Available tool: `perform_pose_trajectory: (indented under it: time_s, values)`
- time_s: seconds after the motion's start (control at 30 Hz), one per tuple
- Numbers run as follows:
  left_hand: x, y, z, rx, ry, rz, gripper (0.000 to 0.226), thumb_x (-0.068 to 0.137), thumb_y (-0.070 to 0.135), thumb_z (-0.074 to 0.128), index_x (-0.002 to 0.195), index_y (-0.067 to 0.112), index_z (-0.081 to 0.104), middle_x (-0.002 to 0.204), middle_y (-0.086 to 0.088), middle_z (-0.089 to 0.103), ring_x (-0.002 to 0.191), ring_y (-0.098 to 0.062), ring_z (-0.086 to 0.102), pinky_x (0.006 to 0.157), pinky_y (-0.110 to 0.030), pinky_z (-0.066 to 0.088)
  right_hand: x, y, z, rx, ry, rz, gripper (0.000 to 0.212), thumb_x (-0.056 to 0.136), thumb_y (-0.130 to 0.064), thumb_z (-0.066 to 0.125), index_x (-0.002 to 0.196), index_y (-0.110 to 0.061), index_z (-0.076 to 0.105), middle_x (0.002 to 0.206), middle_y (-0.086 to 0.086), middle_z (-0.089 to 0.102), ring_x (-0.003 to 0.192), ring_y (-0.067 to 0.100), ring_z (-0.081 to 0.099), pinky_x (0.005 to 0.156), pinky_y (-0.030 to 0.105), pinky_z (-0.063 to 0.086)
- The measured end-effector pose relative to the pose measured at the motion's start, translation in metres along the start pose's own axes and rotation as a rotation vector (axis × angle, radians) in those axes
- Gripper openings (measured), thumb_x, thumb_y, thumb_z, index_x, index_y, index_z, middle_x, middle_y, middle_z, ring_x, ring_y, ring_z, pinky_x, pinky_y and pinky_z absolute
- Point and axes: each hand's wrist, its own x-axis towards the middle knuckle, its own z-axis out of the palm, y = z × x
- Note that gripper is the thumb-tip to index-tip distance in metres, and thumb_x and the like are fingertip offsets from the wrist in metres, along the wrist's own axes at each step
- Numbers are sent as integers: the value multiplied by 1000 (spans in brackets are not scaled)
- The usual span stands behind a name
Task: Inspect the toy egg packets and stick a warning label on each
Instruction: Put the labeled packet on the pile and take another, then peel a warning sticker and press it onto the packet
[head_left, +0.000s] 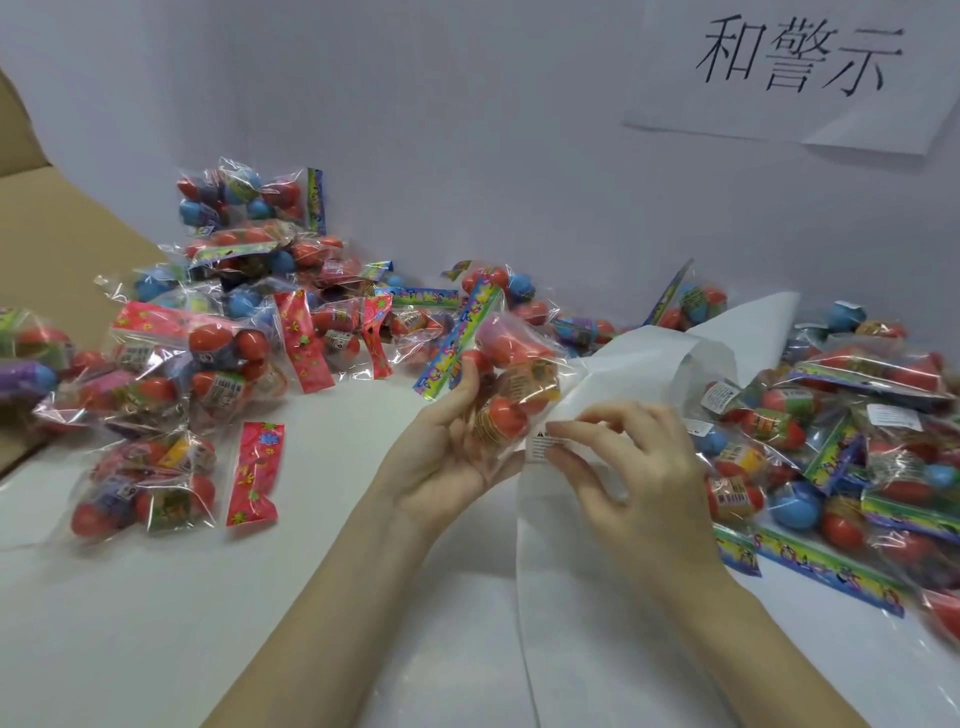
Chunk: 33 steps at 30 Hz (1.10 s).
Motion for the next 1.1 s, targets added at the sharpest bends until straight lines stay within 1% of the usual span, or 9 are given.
perform_pose_trajectory:
  time_s: [0.1, 0.23, 0.4, 0.53, 0.67, 0.8, 0.87, 0.97, 1.1]
  values:
    - [-2, 0, -1, -20, -46, 34, 33, 73, 38, 54, 78, 15, 78, 91, -6, 75, 81, -18, 72, 67, -49, 56, 0, 1, -1, -6, -48, -20, 23, 71, -12, 69, 93, -11, 74, 80, 7, 64, 77, 16, 44, 66, 32, 38]
    - [-2, 1, -3, 18, -74, 76, 36, 71, 43, 55, 87, 20, 77, 101, -2, 73, 91, -15, 70, 83, -56, 48, 1, 0, -3, -38, -121, -66, 26, 70, -6, 66, 95, -11, 73, 83, 9, 63, 77, 20, 47, 66, 31, 43]
    - [-4, 0, 0, 74, -123, 87, 35, 76, 43, 50, 83, 22, 78, 99, -1, 74, 92, -15, 70, 83, -48, 51, 3, -2, -5, -84, -111, -159, 19, 68, -4, 68, 85, -10, 74, 79, 6, 66, 68, 29, 59, 59, 35, 48]
    - [-3, -5, 6, 0, -42, 33, 27, 70, 33, 60, 79, 14, 77, 101, -7, 71, 82, -21, 71, 67, -35, 59, 3, -3, -6, -121, -69, -224, 5, 69, -11, 72, 74, -10, 74, 70, 4, 68, 58, 27, 61, 59, 32, 40]
    - [-2, -7, 9, -92, 49, -4, 23, 67, 23, 63, 79, 7, 73, 107, -10, 67, 79, -24, 71, 75, -34, 55, 2, -3, -8, -174, -36, -291, 10, 72, -10, 72, 62, -10, 70, 68, 3, 69, 51, 25, 59, 55, 32, 37]
    - [-1, -5, 9, -99, 110, 15, 28, 66, 24, 63, 91, 10, 64, 118, -9, 62, 93, -23, 64, 94, -37, 45, 3, -4, -8, -169, -33, -301, 10, 73, -7, 70, 64, -11, 70, 73, 2, 70, 53, 24, 60, 54, 32, 38]
    - [-2, -4, 10, -119, 110, 30, 28, 67, 24, 62, 92, 10, 64, 104, -9, 67, 84, -22, 67, 86, -35, 52, 3, -4, -8, -148, -33, -294, 9, 71, -3, 70, 65, -10, 69, 77, 2, 71, 55, 24, 61, 55, 32, 37]
    - [-3, -3, 12, -115, 169, 96, 36, 67, 24, 62, 100, 9, 63, 107, -8, 62, 84, -19, 64, 67, -29, 57, 2, -4, -9, -111, -79, -275, 9, 66, 1, 66, 67, -8, 64, 82, 4, 69, 64, 25, 63, 61, 32, 39]
    - [-2, 0, 8, 79, 308, 216, 27, 80, 29, 58, 100, 12, 61, 107, -6, 62, 93, -20, 61, 77, -31, 54, 2, -3, -11, -28, -134, -122, 13, 63, -11, 59, 74, -7, 57, 82, 4, 63, 75, 19, 57, 69, 31, 37]
